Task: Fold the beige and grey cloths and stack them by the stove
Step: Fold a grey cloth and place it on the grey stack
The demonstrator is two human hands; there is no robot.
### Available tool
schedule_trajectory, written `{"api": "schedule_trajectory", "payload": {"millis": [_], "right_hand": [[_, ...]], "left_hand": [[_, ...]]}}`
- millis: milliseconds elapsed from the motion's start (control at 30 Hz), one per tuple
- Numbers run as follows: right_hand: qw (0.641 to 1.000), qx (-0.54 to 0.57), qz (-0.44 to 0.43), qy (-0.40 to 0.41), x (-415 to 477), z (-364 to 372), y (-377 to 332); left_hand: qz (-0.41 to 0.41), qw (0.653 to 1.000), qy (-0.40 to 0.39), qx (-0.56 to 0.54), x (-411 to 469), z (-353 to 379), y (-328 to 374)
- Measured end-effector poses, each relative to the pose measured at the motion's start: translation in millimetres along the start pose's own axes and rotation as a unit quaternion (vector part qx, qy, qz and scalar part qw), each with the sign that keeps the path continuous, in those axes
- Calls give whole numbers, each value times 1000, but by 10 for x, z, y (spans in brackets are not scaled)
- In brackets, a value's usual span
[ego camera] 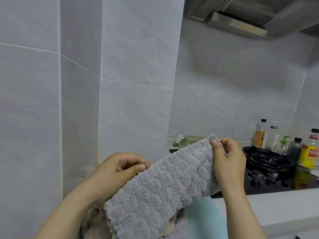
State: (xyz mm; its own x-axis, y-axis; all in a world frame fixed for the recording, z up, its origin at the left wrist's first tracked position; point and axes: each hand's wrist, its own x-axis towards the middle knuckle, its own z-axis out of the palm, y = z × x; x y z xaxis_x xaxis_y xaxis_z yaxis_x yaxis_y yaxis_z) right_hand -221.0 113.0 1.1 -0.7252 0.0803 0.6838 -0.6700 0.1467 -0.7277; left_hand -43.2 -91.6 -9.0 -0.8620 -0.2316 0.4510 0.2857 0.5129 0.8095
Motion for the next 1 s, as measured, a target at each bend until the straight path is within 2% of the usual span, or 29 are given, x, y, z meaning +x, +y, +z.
{"api": "schedule_trajectory", "payload": {"millis": [67,233,367,433,633,733,867,1000], "right_hand": [[1000,-3,3,0,-2,3,7],[1000,-6,10,-4,-11,20,28],[1000,-9,10,-6,-6,28,25],[1000,-10,10,-8,0,21,31],[1000,13,2,-26,7,-2,6],[1000,10,-10,-7,8,-13,-16],[1000,3,-5,15,6,-23,-3],[999,3,18,30,27,-52,47]], "left_hand": [[-12,1000,-22,-5,6,-9,-32],[-5,999,-19,-44,-9,14,50],[-30,997,-39,53,-55,-26,103],[-54,996,-16,75,-45,-62,73],[-44,977,67,196,6,-98,-108],[-49,975,81,200,7,-90,-120],[-77,984,82,140,5,-129,-79],[-65,965,76,244,16,-137,-110]]}}
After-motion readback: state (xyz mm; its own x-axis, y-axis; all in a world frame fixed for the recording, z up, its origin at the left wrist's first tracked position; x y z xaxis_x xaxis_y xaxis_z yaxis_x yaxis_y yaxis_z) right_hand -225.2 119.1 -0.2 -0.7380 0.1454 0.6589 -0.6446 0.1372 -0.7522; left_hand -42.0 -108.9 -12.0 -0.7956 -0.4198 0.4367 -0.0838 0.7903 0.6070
